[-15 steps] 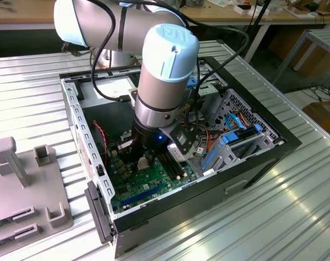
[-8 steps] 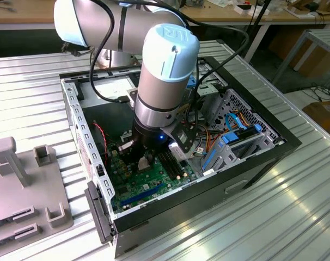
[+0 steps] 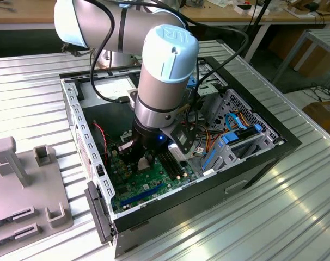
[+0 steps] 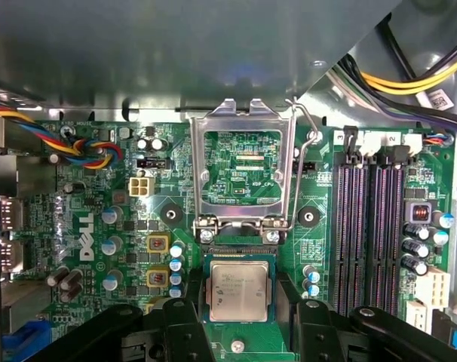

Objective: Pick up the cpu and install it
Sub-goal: 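Place the cpu into insertion slot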

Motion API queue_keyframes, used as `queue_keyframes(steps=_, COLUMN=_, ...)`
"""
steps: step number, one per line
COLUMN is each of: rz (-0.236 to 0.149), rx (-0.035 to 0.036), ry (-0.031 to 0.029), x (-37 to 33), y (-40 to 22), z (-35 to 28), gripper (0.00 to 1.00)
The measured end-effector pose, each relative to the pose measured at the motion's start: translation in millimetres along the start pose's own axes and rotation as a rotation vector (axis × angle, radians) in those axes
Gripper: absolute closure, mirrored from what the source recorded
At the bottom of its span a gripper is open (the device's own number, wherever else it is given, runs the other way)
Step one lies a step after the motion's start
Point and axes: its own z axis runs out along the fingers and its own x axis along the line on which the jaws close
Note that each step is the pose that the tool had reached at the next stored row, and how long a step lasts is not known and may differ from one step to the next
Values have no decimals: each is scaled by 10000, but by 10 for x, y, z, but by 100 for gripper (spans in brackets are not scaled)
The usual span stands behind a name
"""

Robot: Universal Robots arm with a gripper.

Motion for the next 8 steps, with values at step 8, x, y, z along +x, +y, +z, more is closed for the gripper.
queue_keyframes(steps=8, rz=1, rx=0, ry=0, x=-1, y=-8, z=2, gripper=53)
